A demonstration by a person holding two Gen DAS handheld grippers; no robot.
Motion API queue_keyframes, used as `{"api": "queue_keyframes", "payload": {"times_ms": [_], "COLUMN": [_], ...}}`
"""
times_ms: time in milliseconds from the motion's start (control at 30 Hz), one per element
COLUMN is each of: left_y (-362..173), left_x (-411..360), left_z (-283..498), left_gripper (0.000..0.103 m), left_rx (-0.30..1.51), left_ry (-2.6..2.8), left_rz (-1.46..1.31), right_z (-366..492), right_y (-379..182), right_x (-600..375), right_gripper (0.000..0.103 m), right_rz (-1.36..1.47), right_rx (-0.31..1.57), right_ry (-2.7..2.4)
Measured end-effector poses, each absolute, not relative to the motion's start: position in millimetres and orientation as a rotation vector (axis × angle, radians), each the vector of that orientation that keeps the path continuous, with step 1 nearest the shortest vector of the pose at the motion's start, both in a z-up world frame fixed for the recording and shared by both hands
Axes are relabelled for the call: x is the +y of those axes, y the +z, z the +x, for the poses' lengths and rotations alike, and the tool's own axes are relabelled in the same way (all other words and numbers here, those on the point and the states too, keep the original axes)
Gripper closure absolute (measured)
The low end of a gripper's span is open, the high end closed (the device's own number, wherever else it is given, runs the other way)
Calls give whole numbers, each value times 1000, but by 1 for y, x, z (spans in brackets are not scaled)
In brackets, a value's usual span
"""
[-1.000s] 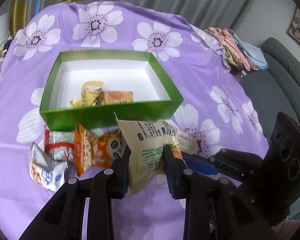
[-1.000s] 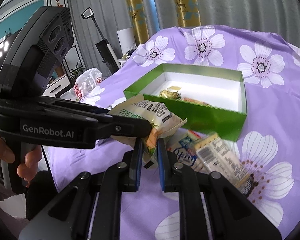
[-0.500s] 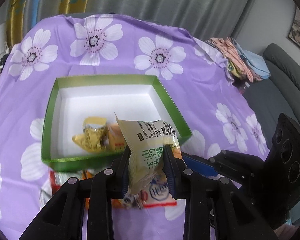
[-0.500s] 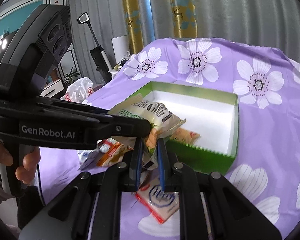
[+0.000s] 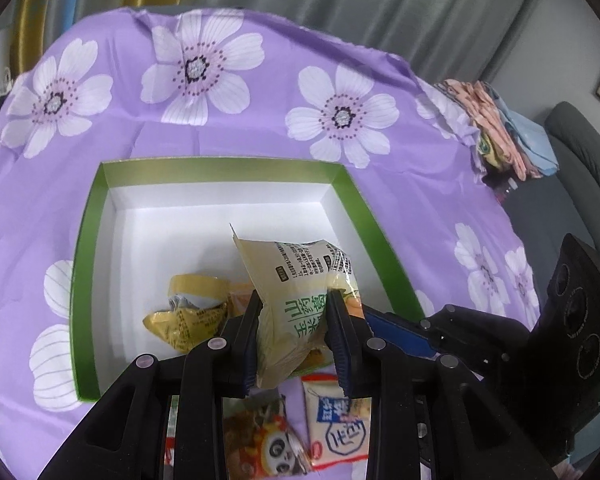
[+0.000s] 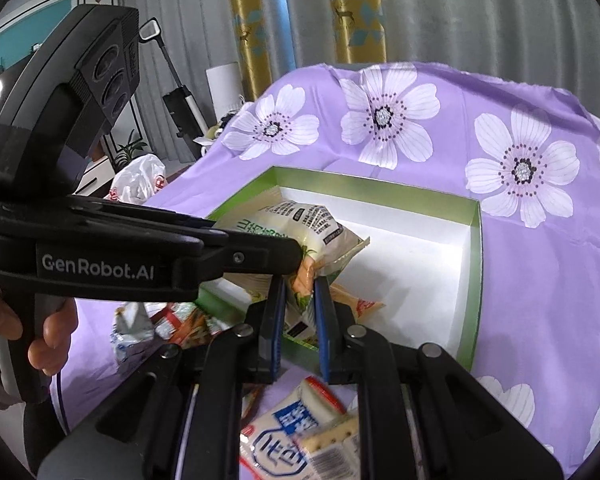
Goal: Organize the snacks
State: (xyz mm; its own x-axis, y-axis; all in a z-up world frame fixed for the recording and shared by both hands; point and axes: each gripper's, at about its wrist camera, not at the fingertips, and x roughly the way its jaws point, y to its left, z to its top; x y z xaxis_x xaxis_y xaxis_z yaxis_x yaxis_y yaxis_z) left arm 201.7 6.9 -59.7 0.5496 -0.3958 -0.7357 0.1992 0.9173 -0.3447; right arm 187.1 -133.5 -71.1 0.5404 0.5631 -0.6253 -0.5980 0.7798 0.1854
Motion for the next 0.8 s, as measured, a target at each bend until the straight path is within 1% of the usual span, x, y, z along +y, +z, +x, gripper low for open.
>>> {"api": "queue_keyframes", "payload": {"times_ms": [233,367,400,467,500,567,600,633,667,800], "left_y": [-76,-81,-82,-81,-79,-74,-72,-67,-65,-57], "left_x": [9,11,12,17,21,30,33,38,41,54], "left_z": [214,219,219,218,216,211,210,206,204,185], "left_gripper": [73,72,68,46,42,30,28,25,25,25], "left_rx": [961,976,978,970,963,942,937,927,920,892], "left_ry": [-323,-307,-295,-269,-269,-266,-260,-248,-242,-224], "left_rz": [-262,-273,-271,-271,-283,-304,-308,-312,-314,-324], "right_z": [202,207,209,210,209,205,203,201,198,184], "right_y": [-84,-86,-86,-84,-82,-78,-77,-75,-74,-69], "right_x": [-127,-125,-126,-129,-132,-137,-141,-145,-149,-160], "right_gripper": [87,85,85,82,81,74,72,68,63,56], "right_rz": [-54,-48,-38,-19,-16,-3,8,20,31,70], "right_rx": [773,791,794,793,784,771,765,762,760,757], "right_ry": [664,640,633,632,625,622,621,618,615,616]}}
